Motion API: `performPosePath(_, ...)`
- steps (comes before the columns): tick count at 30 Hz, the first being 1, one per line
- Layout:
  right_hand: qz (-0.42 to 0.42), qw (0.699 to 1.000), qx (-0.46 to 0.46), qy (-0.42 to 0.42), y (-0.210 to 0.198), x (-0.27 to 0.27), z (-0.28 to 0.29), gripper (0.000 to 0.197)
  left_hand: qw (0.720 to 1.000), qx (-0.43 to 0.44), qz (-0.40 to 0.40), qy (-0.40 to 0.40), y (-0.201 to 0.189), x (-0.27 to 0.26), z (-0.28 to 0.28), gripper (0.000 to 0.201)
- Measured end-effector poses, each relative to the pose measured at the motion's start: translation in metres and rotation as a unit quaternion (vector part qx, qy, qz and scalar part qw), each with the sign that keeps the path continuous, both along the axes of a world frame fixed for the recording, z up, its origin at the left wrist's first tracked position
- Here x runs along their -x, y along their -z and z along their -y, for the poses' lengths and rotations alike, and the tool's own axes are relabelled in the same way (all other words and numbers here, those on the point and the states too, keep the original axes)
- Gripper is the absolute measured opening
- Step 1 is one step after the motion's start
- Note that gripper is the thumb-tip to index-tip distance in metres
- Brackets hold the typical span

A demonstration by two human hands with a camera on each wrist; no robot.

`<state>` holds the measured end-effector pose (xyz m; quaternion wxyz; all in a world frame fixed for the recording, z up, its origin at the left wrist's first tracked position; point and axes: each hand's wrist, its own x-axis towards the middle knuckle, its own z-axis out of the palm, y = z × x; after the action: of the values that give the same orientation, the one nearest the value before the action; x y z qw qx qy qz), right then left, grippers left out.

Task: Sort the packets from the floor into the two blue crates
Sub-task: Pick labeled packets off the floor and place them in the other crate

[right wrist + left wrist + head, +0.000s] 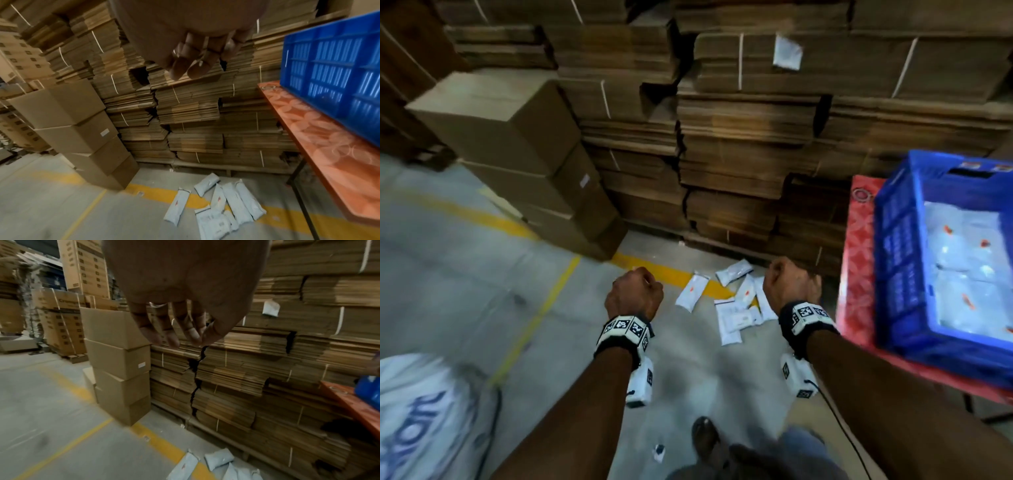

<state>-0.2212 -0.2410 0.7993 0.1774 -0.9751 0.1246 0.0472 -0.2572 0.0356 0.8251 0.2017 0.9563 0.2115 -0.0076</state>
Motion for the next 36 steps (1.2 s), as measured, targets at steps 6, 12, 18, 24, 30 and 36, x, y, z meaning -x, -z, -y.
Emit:
performPosePath(6,-0.045,0.998,0.035,0.020,0.023,-0.011,-0.016,0.027,0.998,0.009,-0.069,0.005,0.037,-0.013,-0.033,0.014)
performPosePath(12,-0.110,0.992,0.051,0.024,0.046,-0.057,-0.002,0.039,0.994,0.027,-0.108,0.012,0.061,-0.056,-0.028,0.014)
performPosePath(18,-0.167,0.983,0.003,0.078,0.070,-0.107,0.012,0.036,0.992,-0.012,-0.118,0.029,0.068,-0.122,-0.044,0.018)
performPosePath(24,-0.187,0.978,0.006,0.088,0.095,-0.128,-0.003,0.031,0.989,-0.011,-0.140,0.053,0.088,-0.178,-0.048,0.016)
performPosePath(30,-0.242,0.957,-0.027,0.157,0.131,-0.131,-0.023,0.030,0.972,0.028,-0.207,0.111,0.141,-0.227,-0.038,0.017)
performPosePath(36,-0.264,0.938,-0.048,0.219,0.160,-0.140,-0.048,0.034,0.959,0.032,-0.246,0.140,0.183,-0.255,-0.036,0.025)
